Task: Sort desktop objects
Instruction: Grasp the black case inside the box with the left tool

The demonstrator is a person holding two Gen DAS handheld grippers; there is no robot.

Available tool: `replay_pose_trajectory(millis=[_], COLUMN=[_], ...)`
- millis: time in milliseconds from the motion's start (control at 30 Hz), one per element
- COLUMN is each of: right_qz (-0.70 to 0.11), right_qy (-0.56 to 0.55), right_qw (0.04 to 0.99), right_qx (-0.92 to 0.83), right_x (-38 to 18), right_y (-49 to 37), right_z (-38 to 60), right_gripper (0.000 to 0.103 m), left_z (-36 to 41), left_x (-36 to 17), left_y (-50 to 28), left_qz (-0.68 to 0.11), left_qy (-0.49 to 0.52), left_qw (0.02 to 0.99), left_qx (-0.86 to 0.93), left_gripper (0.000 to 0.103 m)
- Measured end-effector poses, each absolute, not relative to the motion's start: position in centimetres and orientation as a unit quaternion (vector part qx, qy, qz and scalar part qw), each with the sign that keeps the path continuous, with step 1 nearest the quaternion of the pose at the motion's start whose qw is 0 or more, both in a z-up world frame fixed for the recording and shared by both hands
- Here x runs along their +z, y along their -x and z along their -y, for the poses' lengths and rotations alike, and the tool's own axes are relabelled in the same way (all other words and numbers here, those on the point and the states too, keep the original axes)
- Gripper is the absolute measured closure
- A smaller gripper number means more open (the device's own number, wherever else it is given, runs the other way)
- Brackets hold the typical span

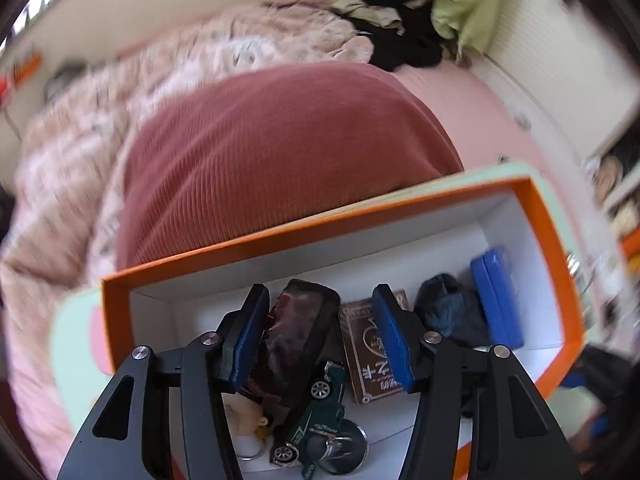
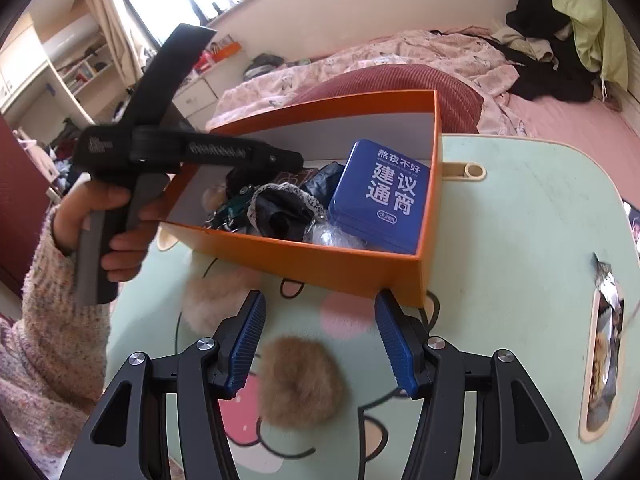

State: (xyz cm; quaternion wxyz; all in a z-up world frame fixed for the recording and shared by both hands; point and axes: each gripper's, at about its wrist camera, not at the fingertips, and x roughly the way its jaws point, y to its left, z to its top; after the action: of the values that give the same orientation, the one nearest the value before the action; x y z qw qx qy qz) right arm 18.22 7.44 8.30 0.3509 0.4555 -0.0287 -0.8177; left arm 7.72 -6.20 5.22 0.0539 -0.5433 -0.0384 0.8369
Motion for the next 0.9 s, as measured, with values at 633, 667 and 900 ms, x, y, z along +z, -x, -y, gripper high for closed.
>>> replay_pose_trajectory(millis=[633, 667, 900], right_qz=[0.043, 0.042, 0.034], right_qy=[-0.471, -0.470, -0.470], right_qw=[0.330, 0.330, 0.324], right_qx=[-0.817, -0.817, -0.821], right_x=[7.7, 7.7, 8.0], right_y=[-17.3, -17.3, -17.4], right_z=[-7.9, -7.9, -7.6], right_gripper=[0.046, 0.046, 0.046], left_z=[9.0, 9.2, 11.3], left_x=[9.2, 10.1, 13.8], left_y=[-9.8, -10.2, -14.0], left_qz=[0.125, 0.129, 0.162], left_qy=[0.472, 0.463, 0.417], left_qw=[0.093, 0.095, 0.103], left_qx=[0.868, 0.872, 0.889], left_gripper=[0.073, 0.074, 0.074])
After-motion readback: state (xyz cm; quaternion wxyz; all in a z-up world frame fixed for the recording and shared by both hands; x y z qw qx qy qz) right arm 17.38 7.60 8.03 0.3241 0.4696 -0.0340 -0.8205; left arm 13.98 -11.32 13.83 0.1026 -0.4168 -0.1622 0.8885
